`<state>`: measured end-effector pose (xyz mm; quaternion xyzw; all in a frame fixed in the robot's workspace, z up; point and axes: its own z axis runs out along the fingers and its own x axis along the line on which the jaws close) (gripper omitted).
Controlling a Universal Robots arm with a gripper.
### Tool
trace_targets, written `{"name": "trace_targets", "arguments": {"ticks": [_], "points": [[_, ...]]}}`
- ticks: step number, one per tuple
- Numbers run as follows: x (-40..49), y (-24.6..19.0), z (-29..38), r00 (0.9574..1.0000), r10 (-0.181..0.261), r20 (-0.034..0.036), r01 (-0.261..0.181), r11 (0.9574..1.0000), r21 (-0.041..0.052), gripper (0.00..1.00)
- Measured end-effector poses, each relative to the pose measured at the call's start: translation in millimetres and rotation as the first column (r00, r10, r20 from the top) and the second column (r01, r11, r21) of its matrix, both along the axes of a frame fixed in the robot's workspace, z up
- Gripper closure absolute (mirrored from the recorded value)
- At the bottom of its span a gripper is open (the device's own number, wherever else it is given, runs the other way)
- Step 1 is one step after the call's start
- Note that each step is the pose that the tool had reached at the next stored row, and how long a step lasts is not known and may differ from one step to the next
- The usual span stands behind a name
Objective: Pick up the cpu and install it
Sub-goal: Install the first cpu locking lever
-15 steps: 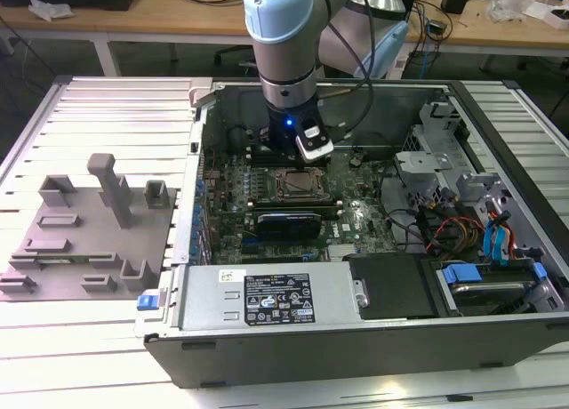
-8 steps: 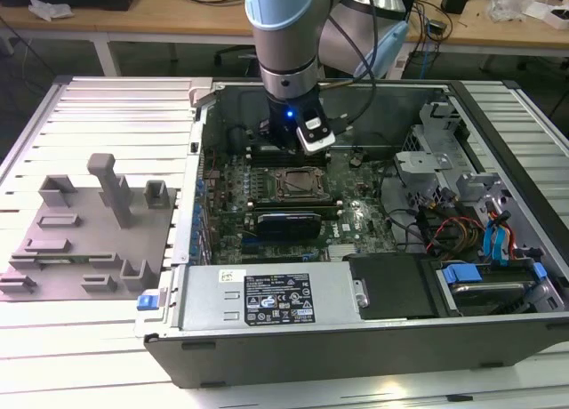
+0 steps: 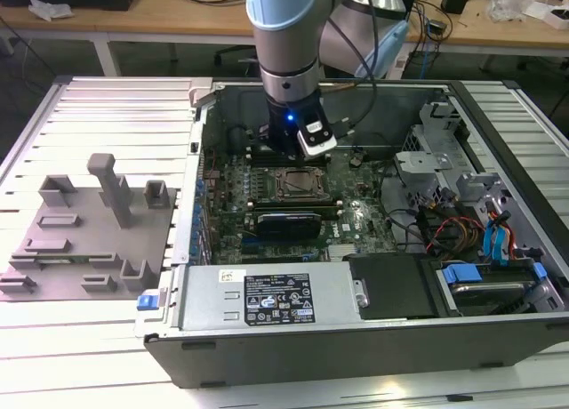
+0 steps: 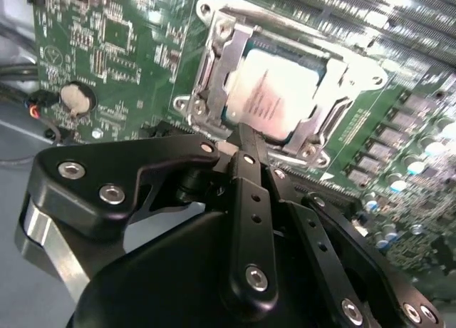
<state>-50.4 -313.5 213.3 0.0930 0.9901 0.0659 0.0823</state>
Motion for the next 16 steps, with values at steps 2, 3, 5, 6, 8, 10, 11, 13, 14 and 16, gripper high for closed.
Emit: {"name": "trace_targets", "arguments": {"ticks": [2,3,5,6,8,10,11,13,14,16], "points": [[0.0,-6.5,0.0,1.0,0.0,-0.0033,0.0,1.0,-0.0065,0.89],[0.0,-7.5,-0.1,1.0,0.0,-0.0052,0.0,0.9999,-0.0104,0.89],[0.0,-8.8,0.0,0.9999,0.0,-0.0107,0.0,0.9998,-0.0206,0.89],[0.0,-8.8,0.0,0.9999,-0.001,-0.0131,0.0,0.9996,-0.0266,0.89],[0.0,-8.9,0.0,0.9999,-0.001,-0.0159,0.0,0.9991,-0.0417,0.89],[0.0,-8.9,0.0,0.9999,-0.001,-0.0159,0.0,0.9991,-0.0424,0.89],[0.0,-8.8,0.0,0.9999,-0.001,-0.0165,0.0,0.9989,-0.0464,0.89],[0.5,-8.8,0.0,0.9994,-0.001,-0.0344,-0.001,0.9976,-0.0689,0.89],[0.7,-8.8,-0.1,0.999,-0.002,-0.0447,-0.002,0.9968,-0.0798,0.89],[1.6,-8.9,0.0,0.9968,-0.004,-0.0803,-0.005,0.9929,-0.1188,0.89]]}}
